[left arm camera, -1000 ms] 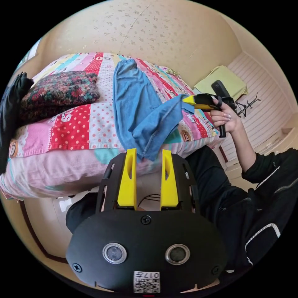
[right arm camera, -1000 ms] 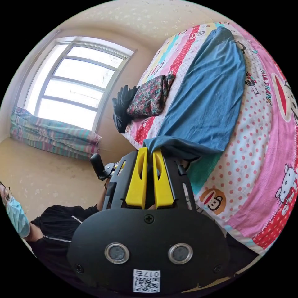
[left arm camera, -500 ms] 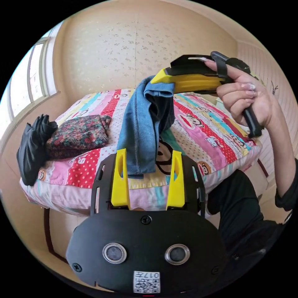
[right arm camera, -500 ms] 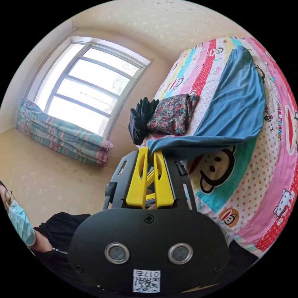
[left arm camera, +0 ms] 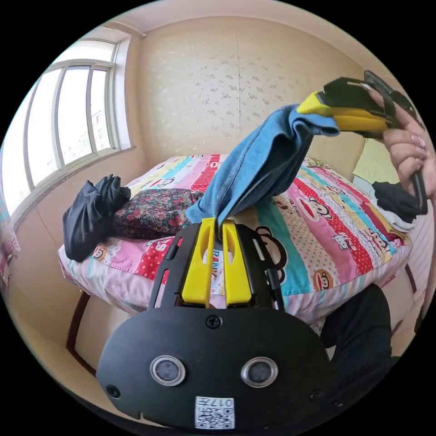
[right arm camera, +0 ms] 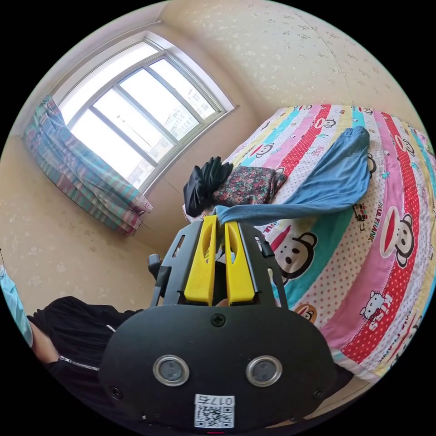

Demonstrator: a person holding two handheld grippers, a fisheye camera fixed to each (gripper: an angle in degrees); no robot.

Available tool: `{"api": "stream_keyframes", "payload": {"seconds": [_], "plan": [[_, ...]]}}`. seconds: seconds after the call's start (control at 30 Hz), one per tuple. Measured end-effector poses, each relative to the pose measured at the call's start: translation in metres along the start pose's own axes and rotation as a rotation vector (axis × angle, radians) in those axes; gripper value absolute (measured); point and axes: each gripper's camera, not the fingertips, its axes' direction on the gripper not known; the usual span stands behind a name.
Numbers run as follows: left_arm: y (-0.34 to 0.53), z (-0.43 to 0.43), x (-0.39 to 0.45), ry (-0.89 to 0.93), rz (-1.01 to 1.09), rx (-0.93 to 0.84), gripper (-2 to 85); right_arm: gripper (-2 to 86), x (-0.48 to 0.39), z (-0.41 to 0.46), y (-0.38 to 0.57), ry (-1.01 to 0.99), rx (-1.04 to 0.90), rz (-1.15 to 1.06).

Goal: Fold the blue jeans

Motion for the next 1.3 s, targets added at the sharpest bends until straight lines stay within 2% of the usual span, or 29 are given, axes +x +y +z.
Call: {"api": "stream_keyframes", "payload": {"seconds": [0.07,0.2,0.43,0.57,0.63,0.77,0.93,1.07,1.17,1.2,1.23,1.3], "plan": [[-0.012,-0.017,-0.002,0.030,0.079,-0.014,2.5,2.0,0.005,-0.014,0.004,-0.028,-0.006,0.000],[-0.046,-0.050,-0.001,0.231,0.314,-0.119,1.5,1.9,0.009,-0.052,0.023,-0.079,-0.065,-0.057],[-0.118,-0.139,0.046,0.281,0.721,-0.083,1.1,1.8,-0.023,-0.138,0.052,-0.134,-0.122,-0.150],[-0.141,-0.181,0.074,0.372,0.847,-0.105,0.9,1.9,-0.053,-0.188,0.079,-0.157,-0.142,-0.164],[-0.150,-0.196,0.086,0.491,0.886,-0.149,0.9,2.0,-0.064,-0.203,0.093,-0.164,-0.155,-0.162],[-0.161,-0.173,0.095,0.568,0.869,-0.215,1.0,2.0,-0.047,-0.207,0.107,-0.155,-0.199,-0.068],[-0.229,-0.039,0.092,0.575,0.760,-0.316,1.4,2.0,0.057,-0.187,0.063,-0.236,-0.182,0.140],[-0.331,0.088,0.070,0.564,0.646,-0.332,2.1,2.6,0.165,-0.176,-0.051,-0.189,-0.090,0.245],[-0.418,0.234,0.033,0.615,0.461,-0.374,3.6,3.7,0.259,-0.154,-0.150,-0.098,-0.018,0.359],[-0.442,0.300,0.014,0.641,0.337,-0.438,6.0,4.4,0.301,-0.134,-0.187,-0.058,-0.043,0.399],[-0.455,0.357,-0.006,0.658,0.231,-0.489,8.8,4.8,0.323,-0.124,-0.200,-0.065,-0.053,0.443],[-0.456,0.417,-0.036,0.612,0.063,-0.509,12.6,13.6,0.396,-0.094,-0.211,-0.220,0.083,0.590]]}}
